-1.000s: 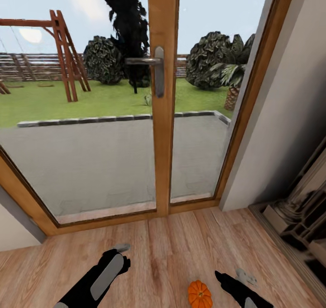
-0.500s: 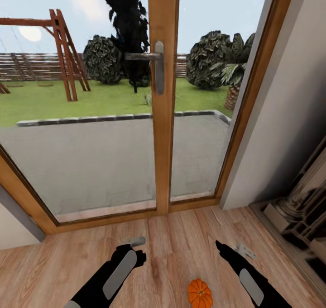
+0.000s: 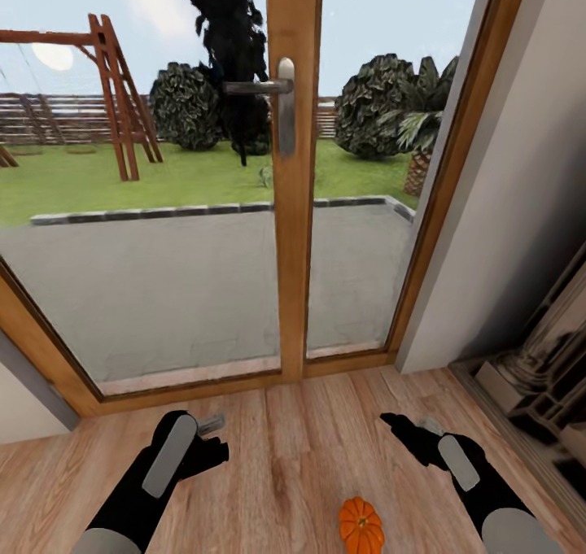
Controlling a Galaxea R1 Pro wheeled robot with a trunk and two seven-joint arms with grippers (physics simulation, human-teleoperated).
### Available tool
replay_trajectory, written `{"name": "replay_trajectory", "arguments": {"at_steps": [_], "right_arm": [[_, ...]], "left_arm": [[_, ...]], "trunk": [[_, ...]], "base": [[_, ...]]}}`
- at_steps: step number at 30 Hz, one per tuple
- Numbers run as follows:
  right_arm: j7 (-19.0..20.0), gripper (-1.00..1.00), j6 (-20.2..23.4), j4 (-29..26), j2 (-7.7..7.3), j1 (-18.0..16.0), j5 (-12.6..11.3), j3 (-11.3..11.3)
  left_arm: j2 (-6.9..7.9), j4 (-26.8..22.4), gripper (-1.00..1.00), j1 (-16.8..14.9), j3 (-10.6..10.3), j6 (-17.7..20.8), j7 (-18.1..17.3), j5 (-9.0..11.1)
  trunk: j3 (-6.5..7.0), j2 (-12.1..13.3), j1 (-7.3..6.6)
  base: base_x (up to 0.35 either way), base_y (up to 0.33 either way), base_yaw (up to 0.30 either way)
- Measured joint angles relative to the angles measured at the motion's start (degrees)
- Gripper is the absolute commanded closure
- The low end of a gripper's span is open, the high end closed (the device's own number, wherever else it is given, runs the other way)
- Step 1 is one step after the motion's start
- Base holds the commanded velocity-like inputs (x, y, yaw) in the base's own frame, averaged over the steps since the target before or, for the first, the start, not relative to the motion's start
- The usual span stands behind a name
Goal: Place each of the two pumpkins and all three candles from the living room inside a cabinet in the living room (use any cabinet), then make sure every cabinet is closed, and position the cauldron so it is next to a table in the living room.
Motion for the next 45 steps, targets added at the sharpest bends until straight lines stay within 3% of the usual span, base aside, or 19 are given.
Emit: {"name": "replay_trajectory", "arguments": {"at_steps": [3, 10, 14, 17, 20, 23, 29, 42, 45], "right_arm": [[-0.06, -1.00, 1.08, 0.05, 0.02, 0.01, 0.15, -3.32], [-0.09, -1.00, 0.60, -0.01, 0.40, 0.03, 0.69, -3.87], [0.09, -1.00, 0.29, -0.01, 0.55, 0.04, 0.41, -4.01], [0.20, -1.00, -2.26, -0.04, 0.70, 0.10, 0.21, -4.00], [0.00, -1.00, -3.52, -0.01, 0.74, 0.11, 0.12, -4.01], [-0.34, -1.00, -3.60, 0.27, 0.73, 0.10, 0.11, -4.13], [-7.39, -1.00, -3.80, 2.75, 0.76, -0.06, 0.53, -5.04], [-8.32, -1.00, -3.70, 2.91, 0.79, -0.07, 0.45, -5.65], [-8.32, -1.00, -3.68, 2.91, 0.80, -0.07, 0.44, -5.65]], "left_arm": [[0.02, -0.05, -1.00, 0.00, 0.55, 0.76, 0.00, 0.04], [0.41, -0.12, -1.00, -0.01, 0.78, 0.76, 0.13, -0.16], [4.35, -0.26, -1.00, -0.02, 2.07, 0.64, 0.13, -0.32], [8.35, -0.27, -1.00, -0.03, 4.17, 0.64, 0.03, -0.34], [9.32, -0.26, -1.00, -0.04, 5.04, 0.55, 0.01, -0.04], [9.49, -0.26, -1.00, -0.04, 5.21, 0.53, 0.01, 0.01], [9.28, -0.24, -1.00, -0.01, 5.24, 0.44, 0.10, 0.03], [8.80, -0.32, -1.00, 0.00, 4.77, 0.27, 0.17, 0.11], [7.89, -0.36, -1.00, -0.01, 4.74, 0.25, 0.19, 0.10]], "trunk": [[-0.54, -1.20, 0.66], [-1.80, -4.01, 2.20], [-2.51, -5.62, 3.08], [-3.05, -6.82, 3.73], [-3.59, -8.02, 4.39], [-4.13, -9.22, 5.05], [-5.20, -11.63, 6.37], [-7.54, -16.84, 9.23], [-8.08, -18.05, 9.89]], "base": [[0.000, 0.000, 0.000], [0.000, 0.000, 0.000], [0.000, 0.000, 0.000], [0.000, 0.000, 0.000], [0.000, 0.000, 0.000], [0.000, 0.000, 0.000], [0.000, 0.000, 0.000], [0.000, 0.000, 0.000], [0.000, 0.000, 0.000]]}}
